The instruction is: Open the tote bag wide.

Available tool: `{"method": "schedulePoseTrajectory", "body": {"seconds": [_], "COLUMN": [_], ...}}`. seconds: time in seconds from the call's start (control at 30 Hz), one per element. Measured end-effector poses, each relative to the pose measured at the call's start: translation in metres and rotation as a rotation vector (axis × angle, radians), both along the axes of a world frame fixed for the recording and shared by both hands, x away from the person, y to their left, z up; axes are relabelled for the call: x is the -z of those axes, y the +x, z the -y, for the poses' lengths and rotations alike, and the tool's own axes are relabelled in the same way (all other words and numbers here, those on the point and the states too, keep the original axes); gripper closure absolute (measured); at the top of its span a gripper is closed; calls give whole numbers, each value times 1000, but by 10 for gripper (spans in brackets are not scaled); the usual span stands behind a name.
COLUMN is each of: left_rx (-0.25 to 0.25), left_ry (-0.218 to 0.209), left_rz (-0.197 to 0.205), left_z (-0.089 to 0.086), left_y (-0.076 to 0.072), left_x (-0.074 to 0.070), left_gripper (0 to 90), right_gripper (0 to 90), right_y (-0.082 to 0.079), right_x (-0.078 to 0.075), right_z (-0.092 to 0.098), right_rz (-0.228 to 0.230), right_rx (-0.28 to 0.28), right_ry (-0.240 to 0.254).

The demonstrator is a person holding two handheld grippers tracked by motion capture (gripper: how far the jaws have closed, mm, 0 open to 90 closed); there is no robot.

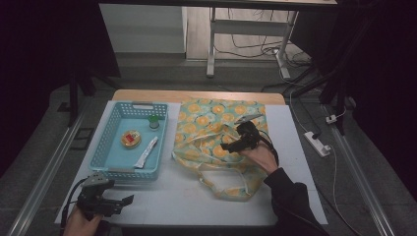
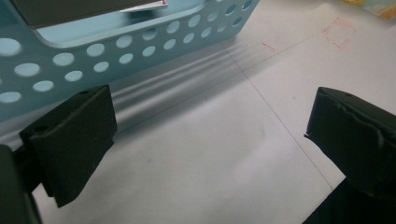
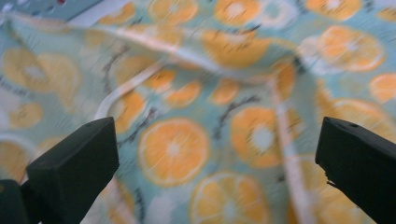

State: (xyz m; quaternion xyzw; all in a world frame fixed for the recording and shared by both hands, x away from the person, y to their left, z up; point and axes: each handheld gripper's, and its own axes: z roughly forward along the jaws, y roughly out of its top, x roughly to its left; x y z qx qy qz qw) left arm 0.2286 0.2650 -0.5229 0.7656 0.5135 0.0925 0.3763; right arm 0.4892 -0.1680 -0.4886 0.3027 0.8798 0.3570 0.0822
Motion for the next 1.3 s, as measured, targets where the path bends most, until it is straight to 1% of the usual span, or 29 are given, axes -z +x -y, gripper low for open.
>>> {"method": "schedulePoseTrajectory", "body": {"seconds": [0.03, 0.07, 0.1, 0.13, 0.2, 0.27, 0.3, 0.33, 0.37, 0.43, 0.47, 0.53, 0.57, 0.63, 0.67, 0.73, 0.77, 0.8, 0.87, 0.9, 0.97, 1.0, 1.03, 1.07, 1.1, 1.2, 1.23, 1.27, 1.3], "left_rx": [-1, -1, -1, -1, 0, -1, 0, 0, 1, 0, 1, 1, 0, -1, -1, -1, -2, 0, -1, -1, -1, -2, -2, -2, -1, -1, -1, -1, -1], "left_ry": [0, 1, 0, 0, 0, 0, -1, -1, -2, -1, 0, 1, 1, 0, 0, 0, 1, 2, 3, 3, 2, 2, 3, 4, 6, 5, 6, 5, 6], "left_rz": [0, -1, -1, -1, 0, -1, -2, -1, -2, -2, -3, -3, -3, -4, -5, -5, -5, -4, -4, -5, -9, -10, -10, -11, -11, -13, -14, -14, -14], "left_z": [0, 0, 0, 0, 0, 0, 0, 0, 0, 0, 0, 0, 0, 0, 0, 0, 0, 0, 0, 0, 0, 0, 0, 0, 0, 0, 0, 0, 0], "left_y": [0, 0, 0, 0, 0, 0, 0, 0, 0, 0, 0, 0, 0, 0, 1, 1, 1, 1, 1, 1, 1, 1, 1, 1, 1, 1, 2, 2, 2], "left_x": [0, 0, 0, 0, 0, 0, 0, 0, 0, 0, 0, 0, 0, 0, 0, 0, 0, 0, 0, 0, 1, 1, 1, 1, 1, 1, 1, 1, 1], "left_gripper": [19, 19, 20, 20, 20, 20, 20, 20, 20, 21, 21, 22, 22, 22, 22, 23, 23, 23, 24, 24, 25, 26, 26, 26, 27, 28, 28, 29, 29], "right_gripper": [0, 0, 0, 0, 0, 0, 0, 0, 0, 0, 0, 0, 0, 0, 0, 69, 69, 93, 217, 217, 289, 394, 394, 458, 561, 708, 708, 817, 856], "right_y": [-6, -6, -11, -11, -16, -18, -21, -21, -23, -24, -24, -27, -27, -31, -33, -35, -35, -36, -37, -37, -38, -39, -39, -40, -43, -46, -46, -48, -48], "right_x": [4, 4, 7, 7, 12, 15, 20, 20, 25, 31, 31, 39, 39, 41, 41, 40, 40, 39, 37, 37, 35, 32, 32, 31, 30, 29, 29, 29, 29], "right_z": [-1, -1, -3, -3, -7, -8, -10, -10, -12, -13, -13, -18, -18, -21, -23, -23, -23, -24, -23, -23, -23, -24, -24, -25, -25, -27, -27, -28, -28], "right_rz": [-12, -12, -27, -27, -53, -56, -45, -45, -28, -12, -12, -15, -15, 23, 33, 37, 37, 39, 40, 40, 41, 34, 34, 33, 38, 35, 35, 26, 20], "right_rx": [-19, -19, -41, -41, -63, -66, -73, -73, -63, -58, -58, -81, -81, -99, -108, -144, -144, -152, -170, -170, -175, -172, -172, -178, -200, -229, -229, -246, -248], "right_ry": [-8, -8, -9, -9, 1, -8, -32, -32, -53, -76, -76, -105, -105, -142, -151, -148, -148, -151, -148, -148, -149, -153, -153, -158, -158, -157, -157, -153, -149]}}
